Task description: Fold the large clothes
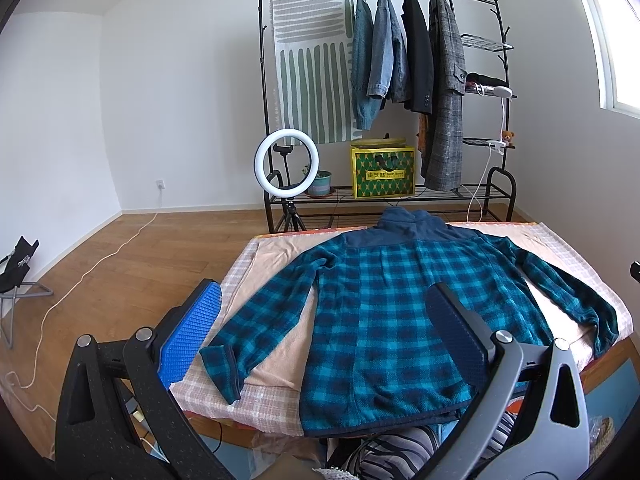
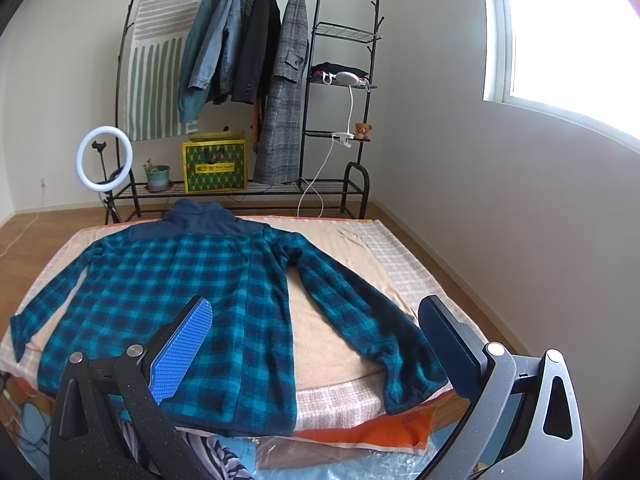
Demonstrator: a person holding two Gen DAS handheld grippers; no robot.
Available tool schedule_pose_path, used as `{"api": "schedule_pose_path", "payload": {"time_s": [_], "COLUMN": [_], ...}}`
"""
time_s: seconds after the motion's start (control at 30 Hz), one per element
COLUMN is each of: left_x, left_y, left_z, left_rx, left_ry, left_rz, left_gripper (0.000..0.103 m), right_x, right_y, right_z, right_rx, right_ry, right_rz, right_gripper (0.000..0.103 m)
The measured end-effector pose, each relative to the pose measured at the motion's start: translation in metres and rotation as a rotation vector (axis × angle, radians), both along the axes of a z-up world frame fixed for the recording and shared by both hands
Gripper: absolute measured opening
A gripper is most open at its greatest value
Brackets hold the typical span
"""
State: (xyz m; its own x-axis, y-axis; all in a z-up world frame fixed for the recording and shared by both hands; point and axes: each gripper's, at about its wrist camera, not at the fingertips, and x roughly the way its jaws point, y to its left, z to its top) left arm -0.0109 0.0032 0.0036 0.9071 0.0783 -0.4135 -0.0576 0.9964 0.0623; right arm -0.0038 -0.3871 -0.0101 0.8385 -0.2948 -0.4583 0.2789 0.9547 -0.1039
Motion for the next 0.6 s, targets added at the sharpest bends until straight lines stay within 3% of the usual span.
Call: {"api": "schedule_pose_path", "payload": {"time_s": [0.6], "left_x": [-0.0002], "left_y": [-0.0005], "left_z": [-0.0017], "left_rx": [-0.001], "left_ry": [0.000], "left_rz": [0.001], "left_gripper": [0.103], "right_x": [0.0010], "right_y": [0.0002], "right_z": [-0.0018], "right_rx": [0.000], "right_ry": [0.000], "right_rz": [0.001], "right_gripper": [0.103]}}
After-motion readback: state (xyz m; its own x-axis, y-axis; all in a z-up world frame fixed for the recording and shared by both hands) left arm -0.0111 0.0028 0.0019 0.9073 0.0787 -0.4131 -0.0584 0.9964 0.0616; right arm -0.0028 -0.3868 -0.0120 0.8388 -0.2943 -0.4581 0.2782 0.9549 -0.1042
